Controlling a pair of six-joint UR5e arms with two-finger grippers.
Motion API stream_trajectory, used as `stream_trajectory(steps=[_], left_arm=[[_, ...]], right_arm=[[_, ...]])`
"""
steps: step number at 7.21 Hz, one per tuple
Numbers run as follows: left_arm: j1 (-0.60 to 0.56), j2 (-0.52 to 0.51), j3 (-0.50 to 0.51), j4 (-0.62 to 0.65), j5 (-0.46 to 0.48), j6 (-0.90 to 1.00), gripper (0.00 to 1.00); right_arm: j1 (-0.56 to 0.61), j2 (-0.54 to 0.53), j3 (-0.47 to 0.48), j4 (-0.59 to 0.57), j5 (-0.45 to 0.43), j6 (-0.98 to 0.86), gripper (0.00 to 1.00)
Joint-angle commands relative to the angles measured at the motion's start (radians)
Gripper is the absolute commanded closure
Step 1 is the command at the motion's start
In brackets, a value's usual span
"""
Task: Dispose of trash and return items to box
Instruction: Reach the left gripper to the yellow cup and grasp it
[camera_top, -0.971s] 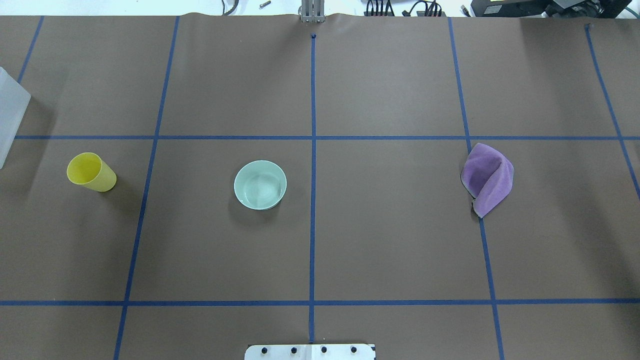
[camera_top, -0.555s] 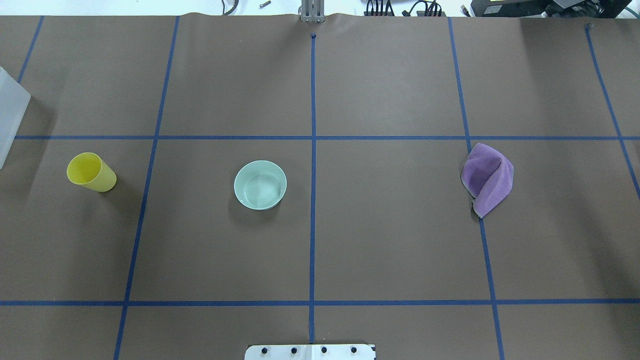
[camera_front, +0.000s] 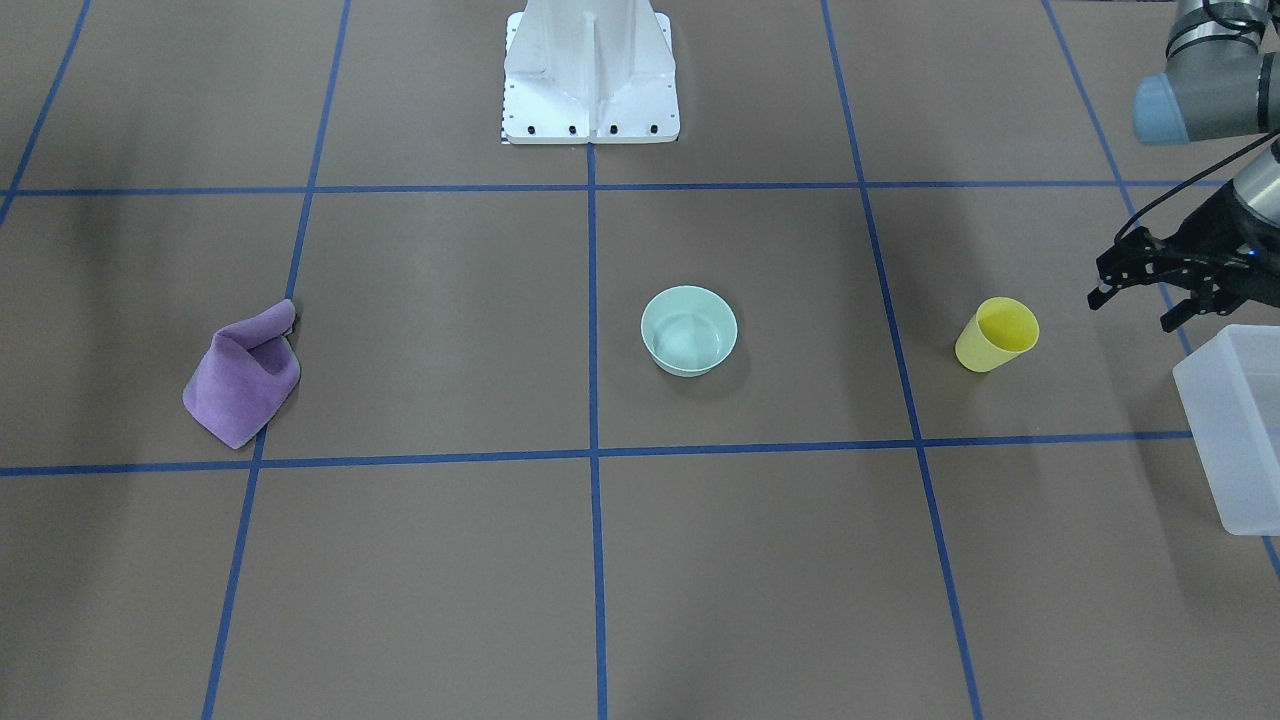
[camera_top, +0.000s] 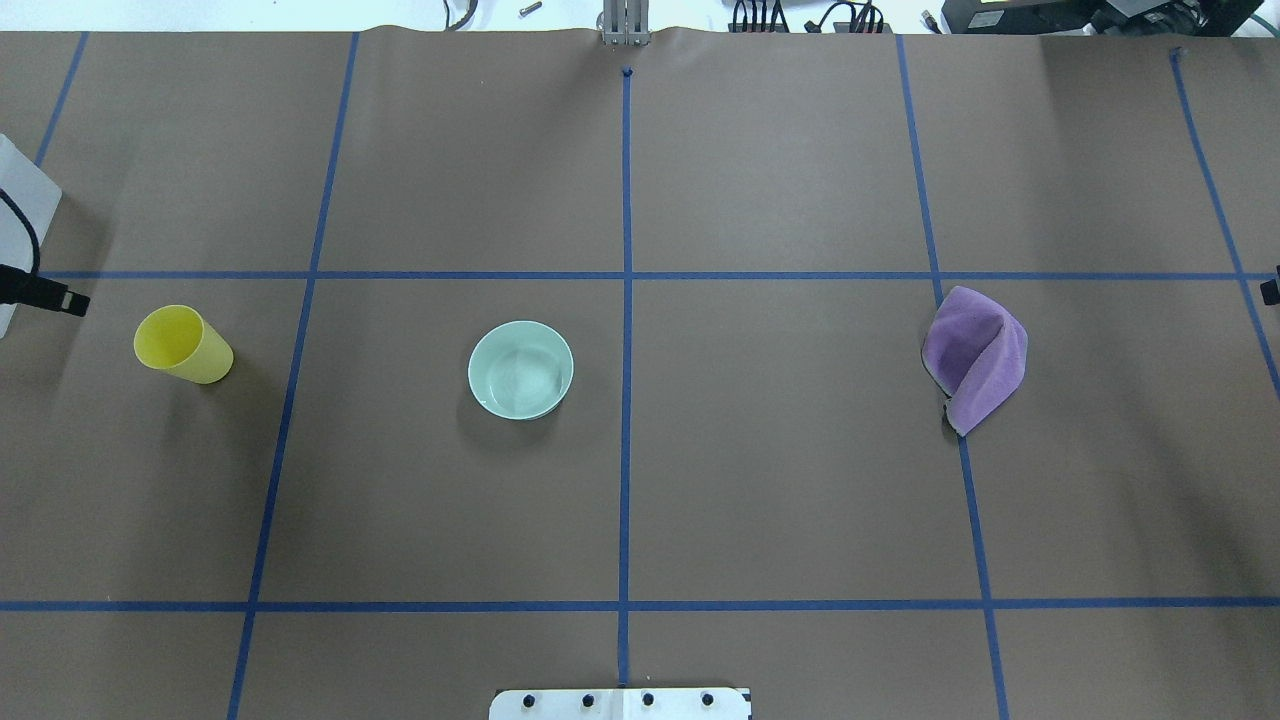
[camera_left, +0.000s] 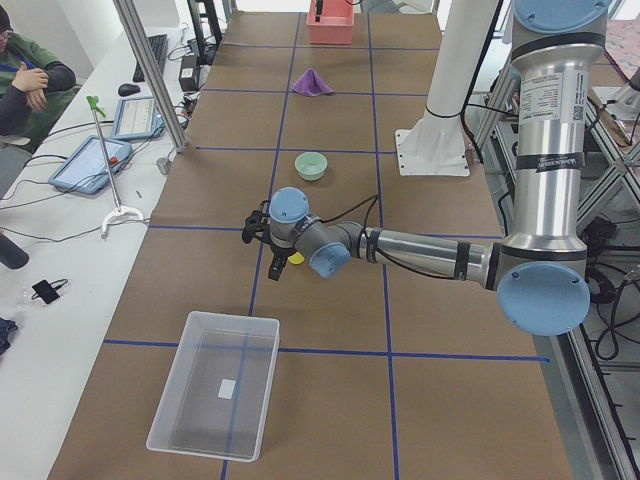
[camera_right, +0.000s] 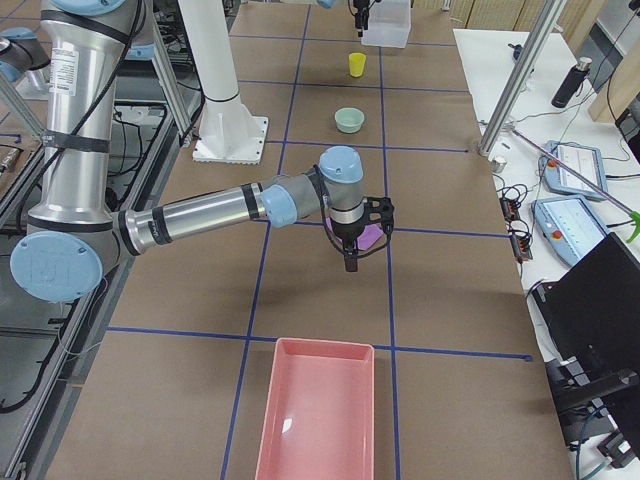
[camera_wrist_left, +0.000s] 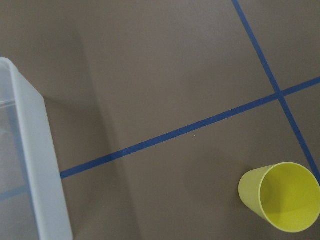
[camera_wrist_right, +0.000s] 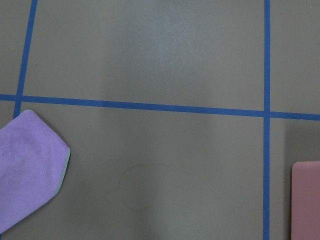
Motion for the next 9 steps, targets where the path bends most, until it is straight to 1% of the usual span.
stream_trajectory(steps=[1, 2, 3, 4, 6, 8, 9], left_arm=[[0.096, -0.011, 0.016, -0.073, 0.065, -0.165, 0.03], [0.108, -0.012, 0.019, -0.076, 0.071, -0.168, 0.05], [0.13, -0.012, 0.039, -0.081, 0.123, -0.176, 0.18], [0.147, -0.015, 0.062, -0.105, 0.144, -0.179, 0.38], [0.161, -0.03, 0.065, -0.154, 0.142, -0.234, 1.0], [0.161, -0.032, 0.041, -0.164, 0.129, -0.233, 1.0], [0.158, -0.028, 0.034, -0.159, 0.053, -0.23, 1.0]], right_arm=[[-0.007, -0.001, 0.0, 0.007, -0.002, 0.009, 0.0], [-0.007, -0.001, -0.002, 0.007, -0.007, 0.009, 0.0], [-0.011, -0.001, -0.006, 0.008, -0.02, 0.007, 0.0], [-0.011, -0.001, -0.008, 0.008, -0.02, 0.007, 0.0], [-0.013, -0.001, -0.008, 0.008, -0.02, 0.007, 0.0], [-0.013, -0.003, -0.008, 0.008, -0.02, 0.007, 0.0], [-0.013, -0.004, -0.008, 0.008, -0.02, 0.007, 0.0]])
